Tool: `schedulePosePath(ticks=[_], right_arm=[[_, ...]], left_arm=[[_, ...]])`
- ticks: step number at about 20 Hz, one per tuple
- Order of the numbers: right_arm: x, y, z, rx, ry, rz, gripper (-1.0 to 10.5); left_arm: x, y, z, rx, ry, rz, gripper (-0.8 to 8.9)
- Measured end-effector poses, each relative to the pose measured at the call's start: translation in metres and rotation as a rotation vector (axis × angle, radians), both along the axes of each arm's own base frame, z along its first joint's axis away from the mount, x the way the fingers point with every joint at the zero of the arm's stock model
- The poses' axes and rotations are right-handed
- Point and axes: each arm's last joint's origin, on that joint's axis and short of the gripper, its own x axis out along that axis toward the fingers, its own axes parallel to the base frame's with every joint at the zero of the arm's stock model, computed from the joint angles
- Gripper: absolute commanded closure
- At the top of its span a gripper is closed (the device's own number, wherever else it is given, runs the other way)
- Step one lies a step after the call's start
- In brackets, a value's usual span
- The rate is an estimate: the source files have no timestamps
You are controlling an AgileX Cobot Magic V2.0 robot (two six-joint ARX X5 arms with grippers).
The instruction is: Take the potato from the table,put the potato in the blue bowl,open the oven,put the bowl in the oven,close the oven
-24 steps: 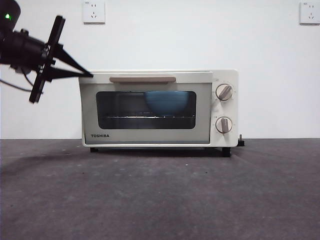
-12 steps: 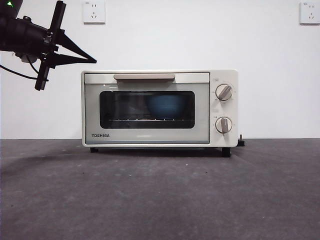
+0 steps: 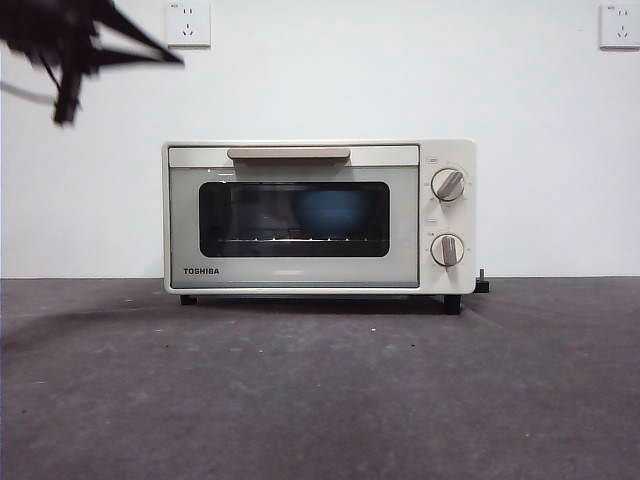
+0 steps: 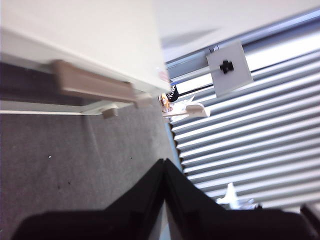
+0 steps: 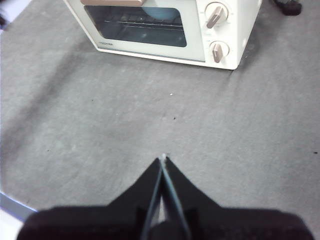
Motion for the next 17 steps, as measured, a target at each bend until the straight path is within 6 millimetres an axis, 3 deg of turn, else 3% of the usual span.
schedulePosePath(ticks=[5, 11, 14, 17], right_arm=[[0.005, 0.001, -0.002, -0.009, 0.018, -0.005, 9.5], [0.022, 0.004, -0.008, -0.024, 0.086, -0.004, 9.5], [0.035, 0.007, -0.014, -0.035, 0.139, -0.003, 9.5], [0.046, 0.009, -0.020, -0.053, 0.185, -0.012, 9.5]], left_arm=[[-0.068, 0.004, 0.034, 0.245, -0.155, 0.049, 8.20], [-0.144, 0.012, 0.042, 0.656, -0.176, 0.095, 8.18], [-0.166, 0.015, 0.045, 0.785, -0.189, 0.137, 8.18], [-0.171, 0.016, 0.048, 0.799, -0.212, 0.150, 8.18]])
